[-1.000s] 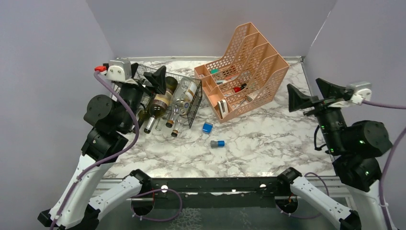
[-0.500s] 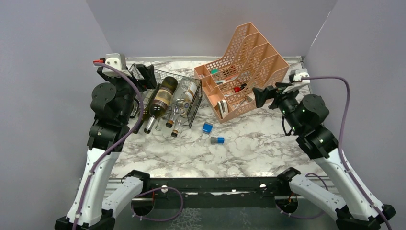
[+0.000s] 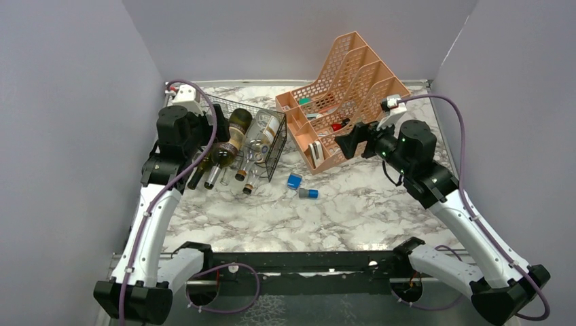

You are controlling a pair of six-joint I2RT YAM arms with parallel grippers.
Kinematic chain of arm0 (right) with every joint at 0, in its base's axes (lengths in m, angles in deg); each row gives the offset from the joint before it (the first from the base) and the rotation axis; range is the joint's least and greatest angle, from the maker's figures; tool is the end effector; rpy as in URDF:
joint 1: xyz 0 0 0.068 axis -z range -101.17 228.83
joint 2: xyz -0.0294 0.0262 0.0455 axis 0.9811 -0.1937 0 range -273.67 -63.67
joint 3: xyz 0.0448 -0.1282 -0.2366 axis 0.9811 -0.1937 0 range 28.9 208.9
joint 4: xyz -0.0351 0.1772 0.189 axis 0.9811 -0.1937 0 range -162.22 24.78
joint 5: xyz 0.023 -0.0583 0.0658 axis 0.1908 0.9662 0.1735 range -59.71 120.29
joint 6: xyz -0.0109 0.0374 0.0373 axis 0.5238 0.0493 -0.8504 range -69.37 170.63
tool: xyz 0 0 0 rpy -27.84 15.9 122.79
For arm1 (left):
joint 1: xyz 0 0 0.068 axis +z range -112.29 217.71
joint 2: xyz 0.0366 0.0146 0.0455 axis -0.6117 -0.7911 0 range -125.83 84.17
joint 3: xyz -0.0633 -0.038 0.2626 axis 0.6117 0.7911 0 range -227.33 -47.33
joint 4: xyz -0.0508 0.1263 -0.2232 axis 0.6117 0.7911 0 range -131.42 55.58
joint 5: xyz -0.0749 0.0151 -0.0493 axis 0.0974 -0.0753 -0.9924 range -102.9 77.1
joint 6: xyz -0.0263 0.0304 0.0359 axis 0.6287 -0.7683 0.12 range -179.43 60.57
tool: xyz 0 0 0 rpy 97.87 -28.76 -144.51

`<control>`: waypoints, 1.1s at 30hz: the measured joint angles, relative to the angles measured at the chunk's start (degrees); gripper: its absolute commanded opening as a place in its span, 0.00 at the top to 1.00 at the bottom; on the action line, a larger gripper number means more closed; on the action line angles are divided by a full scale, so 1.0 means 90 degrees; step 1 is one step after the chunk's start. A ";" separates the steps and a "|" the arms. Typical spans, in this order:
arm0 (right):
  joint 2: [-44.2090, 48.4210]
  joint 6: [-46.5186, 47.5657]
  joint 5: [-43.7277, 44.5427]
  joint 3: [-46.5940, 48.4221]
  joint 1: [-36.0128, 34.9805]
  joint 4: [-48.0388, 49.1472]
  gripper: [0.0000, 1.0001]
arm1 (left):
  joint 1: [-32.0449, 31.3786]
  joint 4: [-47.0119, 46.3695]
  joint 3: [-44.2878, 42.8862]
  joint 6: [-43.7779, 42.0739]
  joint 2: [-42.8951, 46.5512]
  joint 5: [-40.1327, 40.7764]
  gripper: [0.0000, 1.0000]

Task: Take the wine bottle off the wine rack

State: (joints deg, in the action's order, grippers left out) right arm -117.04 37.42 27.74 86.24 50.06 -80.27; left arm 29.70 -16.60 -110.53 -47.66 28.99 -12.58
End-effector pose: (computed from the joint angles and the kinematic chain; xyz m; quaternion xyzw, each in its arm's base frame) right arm 0.1835 0.1026 0.3811 -0.1185 0.7629 0.2436 0.5871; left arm 0.2065 -0.0287 0.3920 -0.0279 0.8024 -0.1002 0.5877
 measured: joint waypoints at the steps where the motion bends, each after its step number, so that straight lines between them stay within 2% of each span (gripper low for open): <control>1: -0.0002 -0.0034 -0.0036 0.0000 0.0000 -0.0083 0.00 | 0.0012 0.0083 -0.0002 0.0007 -0.0092 -0.0024 0.01; 8: 0.0221 -0.0143 -0.0206 -0.0036 0.0002 -0.0299 0.00 | 0.0053 0.0597 -0.0308 0.0019 -0.1032 -0.0216 0.01; 16: 0.0508 -0.0369 -0.0559 -0.0236 0.0012 -0.0311 0.00 | 0.0058 0.1183 -0.1141 -0.0221 -0.1977 -0.0420 0.09; 22: -0.0078 -0.0284 -0.1178 0.0087 0.0034 -0.0811 0.00 | 0.0061 0.1715 -0.1923 -0.0585 -0.2625 -0.0367 0.12; 26: -0.0238 -0.0005 -0.1661 0.0119 0.0034 -0.1100 0.00 | 0.0061 0.1955 -0.1989 -0.0729 -0.2793 -0.0367 0.18; 33: -0.0092 0.0204 -0.2137 0.0109 0.0034 -0.1163 0.00 | 0.0061 0.2072 -0.1661 -0.0692 -0.2594 -0.0199 0.15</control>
State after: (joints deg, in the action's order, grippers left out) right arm -117.87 39.26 8.51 87.23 50.36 -90.74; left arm 30.25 2.04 -125.48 -53.88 5.65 -14.37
